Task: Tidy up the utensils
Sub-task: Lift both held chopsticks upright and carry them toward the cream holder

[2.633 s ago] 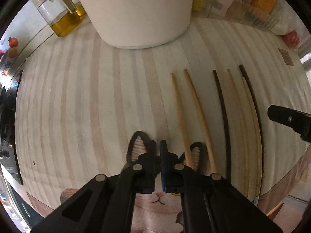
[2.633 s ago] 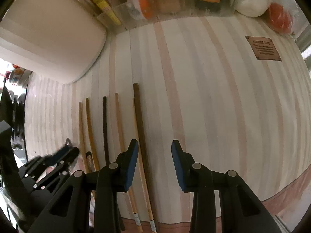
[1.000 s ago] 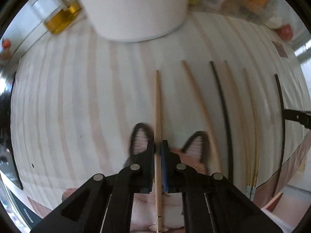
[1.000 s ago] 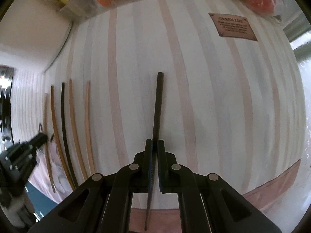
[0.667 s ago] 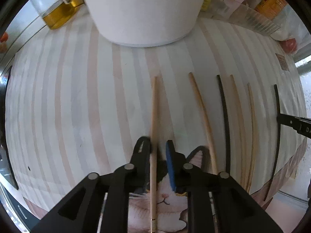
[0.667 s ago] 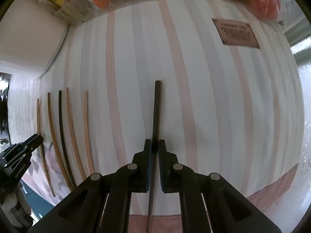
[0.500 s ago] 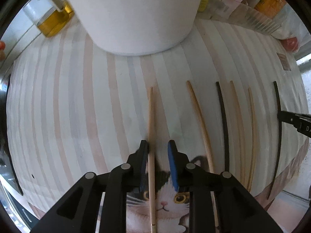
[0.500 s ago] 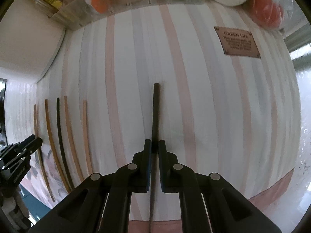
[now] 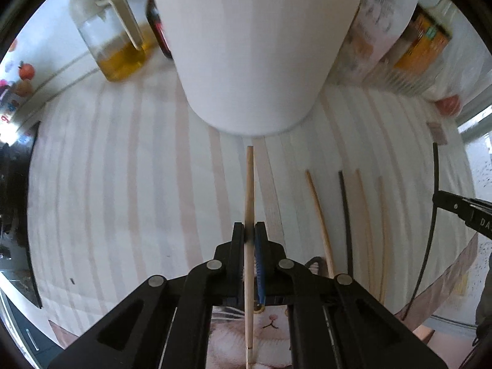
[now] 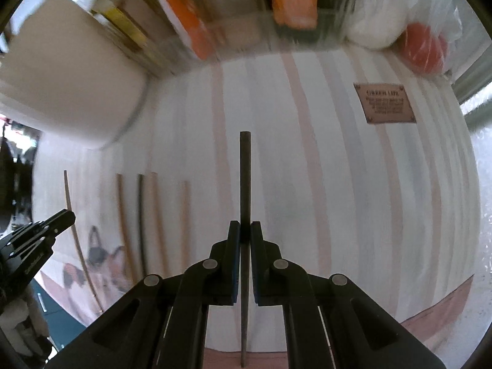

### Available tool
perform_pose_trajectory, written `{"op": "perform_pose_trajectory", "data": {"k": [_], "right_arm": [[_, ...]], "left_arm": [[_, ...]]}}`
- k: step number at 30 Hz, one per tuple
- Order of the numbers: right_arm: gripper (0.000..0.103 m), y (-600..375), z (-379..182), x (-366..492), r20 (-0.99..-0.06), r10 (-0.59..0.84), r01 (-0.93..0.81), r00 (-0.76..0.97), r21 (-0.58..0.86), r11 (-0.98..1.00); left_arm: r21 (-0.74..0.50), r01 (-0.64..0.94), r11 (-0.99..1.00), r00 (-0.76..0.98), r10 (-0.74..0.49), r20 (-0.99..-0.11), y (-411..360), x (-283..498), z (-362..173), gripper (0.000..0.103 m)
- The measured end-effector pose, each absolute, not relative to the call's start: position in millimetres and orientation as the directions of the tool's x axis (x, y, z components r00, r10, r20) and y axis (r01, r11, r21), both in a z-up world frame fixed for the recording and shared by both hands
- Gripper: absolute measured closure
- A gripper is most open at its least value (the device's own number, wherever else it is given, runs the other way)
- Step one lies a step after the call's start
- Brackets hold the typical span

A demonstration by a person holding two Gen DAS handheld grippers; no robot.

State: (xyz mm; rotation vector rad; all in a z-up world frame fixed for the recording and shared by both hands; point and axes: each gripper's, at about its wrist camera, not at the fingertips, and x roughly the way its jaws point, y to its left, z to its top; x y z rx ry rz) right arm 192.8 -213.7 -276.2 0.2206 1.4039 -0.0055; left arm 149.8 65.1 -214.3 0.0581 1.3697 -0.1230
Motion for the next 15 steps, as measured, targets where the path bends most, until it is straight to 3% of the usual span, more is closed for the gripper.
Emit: {"op": "perform_pose_trajectory", "data": {"k": [15], "right_arm": [[0.097,-200,-239,188,-0.953,0.166,0.039,0.254,0.181,0.983]], "left_arm": [[-0.042,0.119,0.992,0.326,-0.079,-0.942,82,131,-162,0.099]]}}
